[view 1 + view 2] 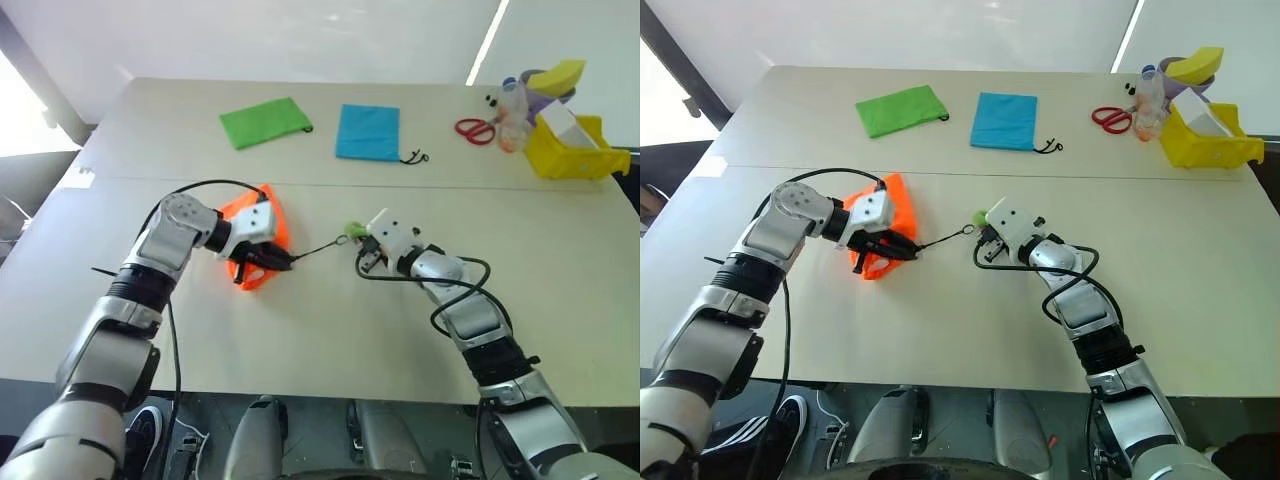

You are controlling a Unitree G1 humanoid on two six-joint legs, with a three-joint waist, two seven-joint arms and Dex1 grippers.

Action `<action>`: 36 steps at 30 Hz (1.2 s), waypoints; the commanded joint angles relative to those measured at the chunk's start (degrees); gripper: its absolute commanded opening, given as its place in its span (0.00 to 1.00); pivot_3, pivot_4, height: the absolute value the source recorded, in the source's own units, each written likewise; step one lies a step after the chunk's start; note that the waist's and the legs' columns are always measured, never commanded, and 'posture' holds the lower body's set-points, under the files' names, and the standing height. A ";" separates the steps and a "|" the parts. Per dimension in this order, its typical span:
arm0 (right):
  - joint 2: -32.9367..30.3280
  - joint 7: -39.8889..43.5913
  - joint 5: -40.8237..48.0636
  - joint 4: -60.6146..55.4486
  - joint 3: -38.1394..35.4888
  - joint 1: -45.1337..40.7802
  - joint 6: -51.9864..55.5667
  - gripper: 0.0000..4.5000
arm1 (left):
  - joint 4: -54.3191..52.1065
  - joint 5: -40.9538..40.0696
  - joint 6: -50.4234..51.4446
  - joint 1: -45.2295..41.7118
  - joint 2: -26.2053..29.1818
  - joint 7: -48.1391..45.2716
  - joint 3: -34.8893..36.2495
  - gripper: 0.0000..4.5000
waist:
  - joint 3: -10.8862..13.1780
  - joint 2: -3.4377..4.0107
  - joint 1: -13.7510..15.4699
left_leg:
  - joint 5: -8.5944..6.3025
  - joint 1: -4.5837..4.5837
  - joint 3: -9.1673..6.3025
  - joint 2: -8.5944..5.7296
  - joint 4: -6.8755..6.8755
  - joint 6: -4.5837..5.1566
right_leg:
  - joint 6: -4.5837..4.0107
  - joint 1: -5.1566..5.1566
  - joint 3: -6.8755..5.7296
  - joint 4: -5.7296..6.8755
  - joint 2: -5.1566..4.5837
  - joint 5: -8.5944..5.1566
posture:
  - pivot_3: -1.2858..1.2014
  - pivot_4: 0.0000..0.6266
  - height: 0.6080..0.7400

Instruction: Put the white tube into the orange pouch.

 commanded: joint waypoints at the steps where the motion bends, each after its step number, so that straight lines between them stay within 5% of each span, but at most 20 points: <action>1: -2.25 -3.04 -1.74 0.62 -4.31 -0.93 0.43 0.04 | 1.42 -1.45 2.10 -1.52 1.67 -1.32 2.29 0.05 | 0.00 0.00 -0.16 | 0.00 0.00 0.01 -0.01 0.00 0.00 | 0.00 0.00 0.01 0.00 0.00 0.00 | 0.52 0.24 1.00; 17: -4.03 -4.29 -1.95 2.19 -5.13 -1.54 0.67 0.04 | 3.92 1.45 -3.60 -0.41 5.53 -5.65 0.04 0.05 | 0.00 0.00 -0.18 | 0.02 0.00 0.02 0.00 -0.07 -0.03 | -0.01 -0.05 0.02 0.01 0.00 0.00 | 0.52 0.24 1.00; 21: -4.24 -4.19 -2.15 2.31 -4.93 -1.50 0.55 0.04 | 3.36 6.00 -12.58 0.83 9.13 -6.19 -3.07 0.05 | 0.00 0.00 -0.33 | 0.01 0.00 0.02 0.01 -0.07 -0.03 | 0.00 -0.06 0.02 0.01 -0.01 0.00 | 0.52 0.24 1.00; 36: -4.38 -4.22 -1.77 3.13 -4.36 -1.75 -0.02 0.04 | -1.77 0.76 -13.22 5.57 16.88 -10.30 -5.71 0.05 | 0.00 0.01 -0.34 | 0.01 0.00 0.04 0.03 -0.09 -0.03 | -0.01 -0.10 0.04 0.04 0.02 0.00 | 0.52 0.24 1.00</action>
